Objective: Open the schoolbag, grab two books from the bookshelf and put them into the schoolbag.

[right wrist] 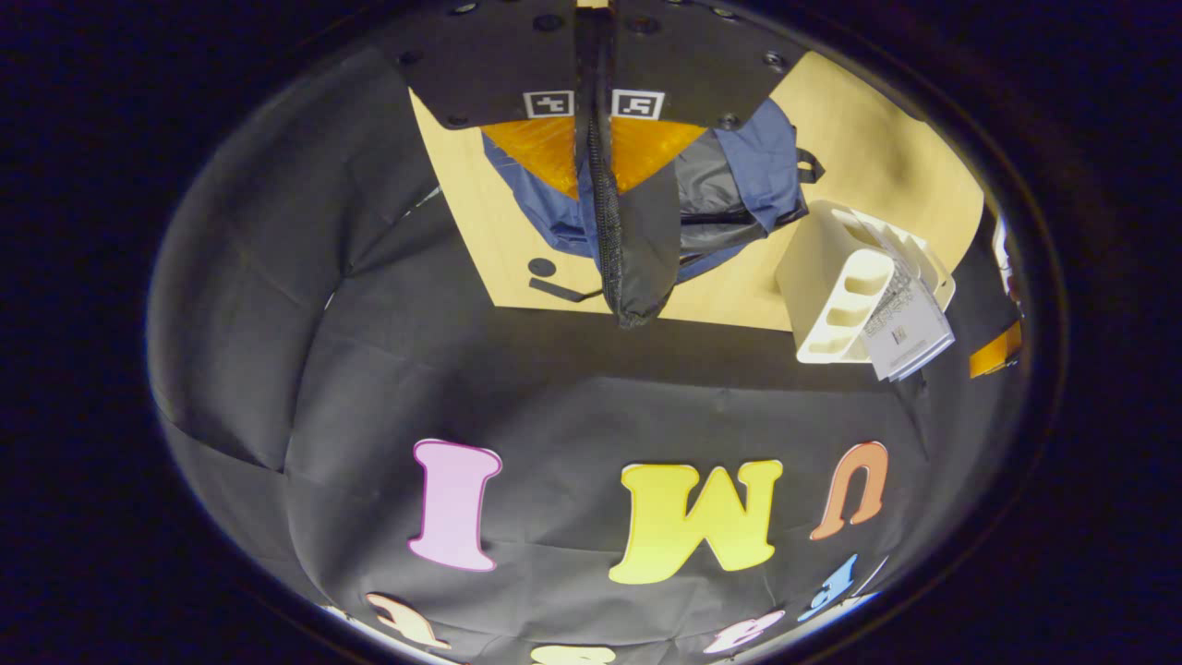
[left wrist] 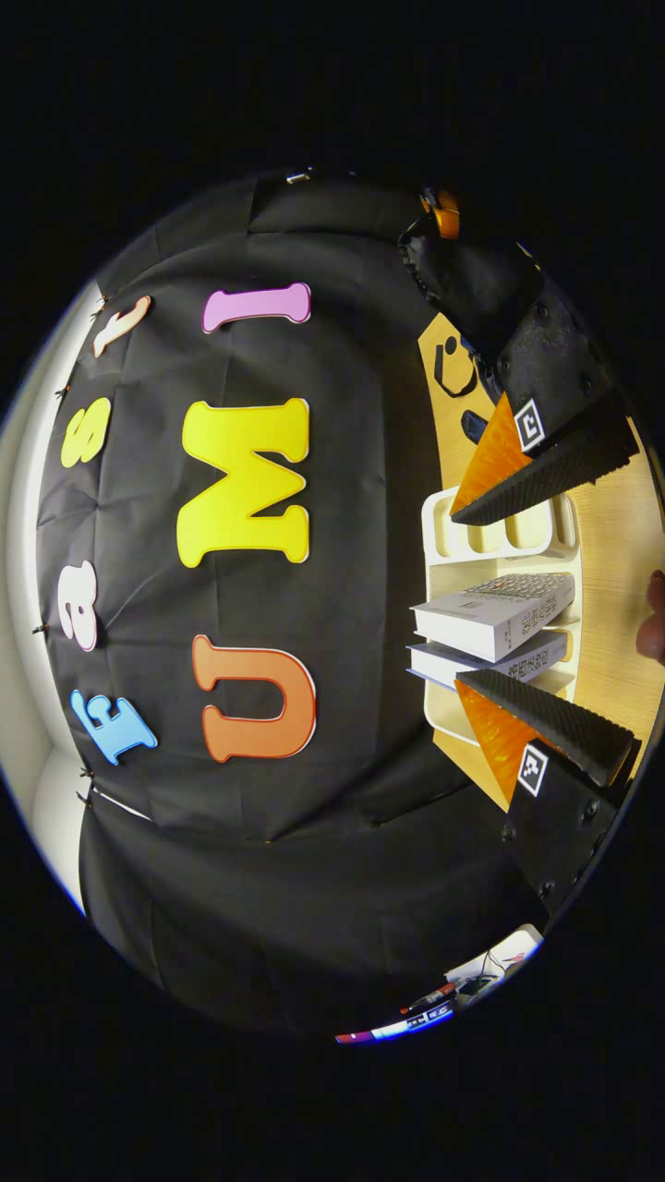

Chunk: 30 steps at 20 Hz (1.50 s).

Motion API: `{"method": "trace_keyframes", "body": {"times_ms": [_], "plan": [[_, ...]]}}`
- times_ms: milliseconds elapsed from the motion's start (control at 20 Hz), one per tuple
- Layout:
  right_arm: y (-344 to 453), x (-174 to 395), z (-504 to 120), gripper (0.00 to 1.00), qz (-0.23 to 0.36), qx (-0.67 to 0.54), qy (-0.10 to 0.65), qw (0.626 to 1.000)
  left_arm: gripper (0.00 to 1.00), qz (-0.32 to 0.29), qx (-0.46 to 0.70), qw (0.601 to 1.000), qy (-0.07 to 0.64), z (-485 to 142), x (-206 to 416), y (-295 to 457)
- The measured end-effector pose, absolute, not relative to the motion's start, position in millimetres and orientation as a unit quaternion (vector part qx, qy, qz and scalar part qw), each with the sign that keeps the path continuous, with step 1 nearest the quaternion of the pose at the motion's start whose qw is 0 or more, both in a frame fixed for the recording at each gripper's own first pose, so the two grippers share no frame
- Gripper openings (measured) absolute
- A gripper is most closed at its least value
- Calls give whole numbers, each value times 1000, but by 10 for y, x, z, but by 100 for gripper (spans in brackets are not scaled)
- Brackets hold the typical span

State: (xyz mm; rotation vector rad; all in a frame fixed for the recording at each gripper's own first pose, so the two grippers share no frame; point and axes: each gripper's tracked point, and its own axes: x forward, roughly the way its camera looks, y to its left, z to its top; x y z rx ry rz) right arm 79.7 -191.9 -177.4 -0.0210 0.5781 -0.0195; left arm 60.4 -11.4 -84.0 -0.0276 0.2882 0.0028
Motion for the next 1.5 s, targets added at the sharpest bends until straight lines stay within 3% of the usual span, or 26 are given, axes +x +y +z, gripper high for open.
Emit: {"method": "trace_keyframes", "body": {"times_ms": [650, 1250, 1500], "plan": [[-2118, 787, -1694, 0, -18, 22, 291, 956, 99, -3, -15, 943, 332, -1842, 979, 248], [-2168, 757, -1686, 0, -27, 39, 297, 954, 98, -34, -26, 947, 319, -1838, 1244, 3], [-2206, 798, -1677, 0, -20, 60, 305, 950, 98, -63, -15, 934, 352, -1765, 1411, -91]]}}
